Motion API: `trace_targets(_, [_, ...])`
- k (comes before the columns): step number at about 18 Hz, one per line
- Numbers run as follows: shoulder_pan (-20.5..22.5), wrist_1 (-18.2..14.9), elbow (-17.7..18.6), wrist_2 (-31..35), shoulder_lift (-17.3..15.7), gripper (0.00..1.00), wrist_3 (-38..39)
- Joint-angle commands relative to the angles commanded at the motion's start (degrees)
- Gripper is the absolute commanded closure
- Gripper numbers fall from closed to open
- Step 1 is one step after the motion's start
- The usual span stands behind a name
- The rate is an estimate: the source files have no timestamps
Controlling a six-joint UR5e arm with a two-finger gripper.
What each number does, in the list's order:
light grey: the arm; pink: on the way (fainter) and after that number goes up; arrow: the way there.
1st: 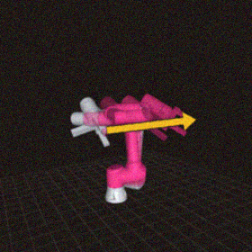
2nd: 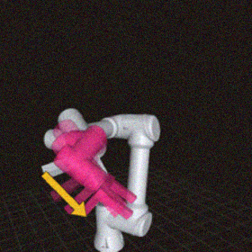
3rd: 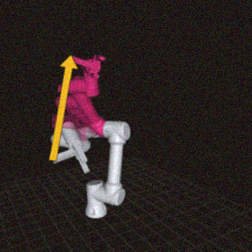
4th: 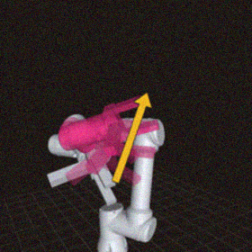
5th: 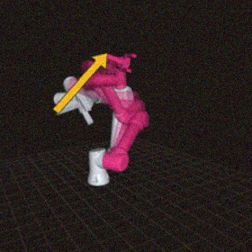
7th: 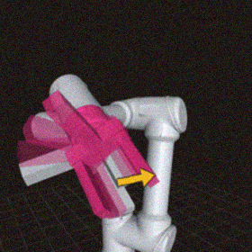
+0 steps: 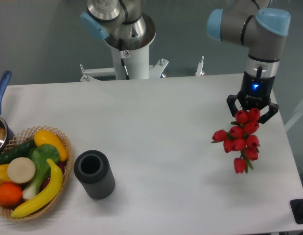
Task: Pick up the flowers from the vase
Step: 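Carry the tulip bunch away from the vase and hold it raised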
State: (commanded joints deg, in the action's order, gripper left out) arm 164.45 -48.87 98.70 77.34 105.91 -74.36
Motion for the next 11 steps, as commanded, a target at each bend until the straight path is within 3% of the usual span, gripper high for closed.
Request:
trace_targets(2, [0.0,0.17,0.18,0.44,0.0,0.75,0.71])
trace_targets(5, [0.0,0.0,-0.52,1.06,0.18,0.69,0.8])
trace_targets(11, [-1.32,-1.67,-2.72,5.89,0.35,0.69,1.41])
